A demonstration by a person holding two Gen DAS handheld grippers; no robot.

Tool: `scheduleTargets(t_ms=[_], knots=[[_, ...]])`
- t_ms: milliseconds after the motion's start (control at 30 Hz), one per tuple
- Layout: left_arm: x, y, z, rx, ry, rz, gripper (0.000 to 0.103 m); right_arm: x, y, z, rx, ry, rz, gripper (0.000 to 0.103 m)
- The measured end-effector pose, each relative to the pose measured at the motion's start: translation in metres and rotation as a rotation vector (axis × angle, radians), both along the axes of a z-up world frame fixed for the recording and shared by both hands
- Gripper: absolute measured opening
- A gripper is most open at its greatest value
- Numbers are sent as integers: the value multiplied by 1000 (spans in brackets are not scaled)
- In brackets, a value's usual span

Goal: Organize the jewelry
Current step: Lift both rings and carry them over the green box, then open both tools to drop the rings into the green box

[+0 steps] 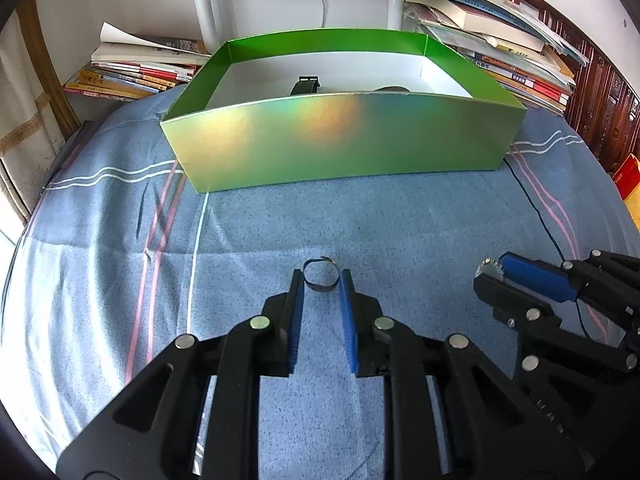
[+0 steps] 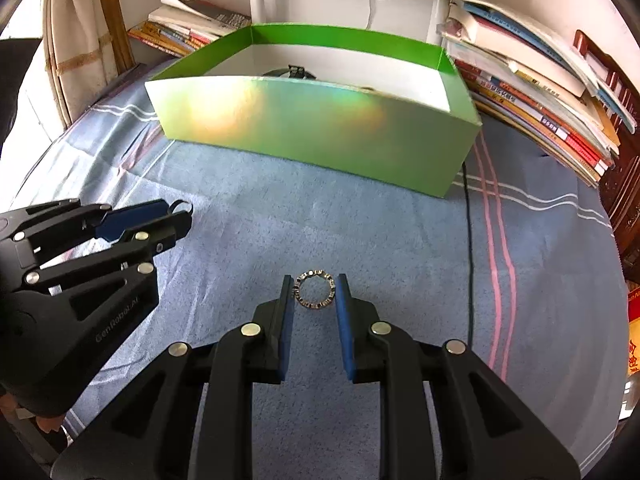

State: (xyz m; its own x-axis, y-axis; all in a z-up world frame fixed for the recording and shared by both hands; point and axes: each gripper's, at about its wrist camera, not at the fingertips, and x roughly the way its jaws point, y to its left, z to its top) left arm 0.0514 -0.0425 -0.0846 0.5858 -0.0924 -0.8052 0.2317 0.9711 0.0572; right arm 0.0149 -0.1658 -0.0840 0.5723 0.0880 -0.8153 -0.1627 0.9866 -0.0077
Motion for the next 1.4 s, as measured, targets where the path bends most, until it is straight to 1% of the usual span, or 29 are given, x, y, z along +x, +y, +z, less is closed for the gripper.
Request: scheduleTargets(t_ms=[667, 767, 867, 933, 1033, 1100, 1167, 1233, 1300, 1400], knots=[[-1, 2, 0, 0, 8, 3, 18, 0, -1, -3, 0, 15, -1, 21], [-1, 3, 0, 0, 9, 5, 18, 0, -1, 0, 0, 7, -2, 21], [0, 6, 6, -4, -3, 5, 18, 1, -3, 10, -4, -20, -5, 21], [1, 8, 13, -10, -20, 9, 18, 4, -4, 21, -6, -50, -5, 21], [9, 17, 31, -45, -44, 3, 18, 12, -8, 42, -3, -103, -11, 21], [18, 24, 48, -57, -80, 12, 18, 17, -12, 58, -4, -151, -16, 21], [26, 29, 65, -68, -116, 17, 18, 26, -17, 80, 10, -216, -19, 21], [39, 32, 84, -77, -164, 15, 18, 41, -23, 95, 37, -251, -28, 21], [54, 31, 97, -78, -182, 7, 18, 60, -27, 100, 60, -249, -43, 21], [85, 26, 104, -97, -172, -15, 18, 96, -29, 88, 64, -197, -70, 21]])
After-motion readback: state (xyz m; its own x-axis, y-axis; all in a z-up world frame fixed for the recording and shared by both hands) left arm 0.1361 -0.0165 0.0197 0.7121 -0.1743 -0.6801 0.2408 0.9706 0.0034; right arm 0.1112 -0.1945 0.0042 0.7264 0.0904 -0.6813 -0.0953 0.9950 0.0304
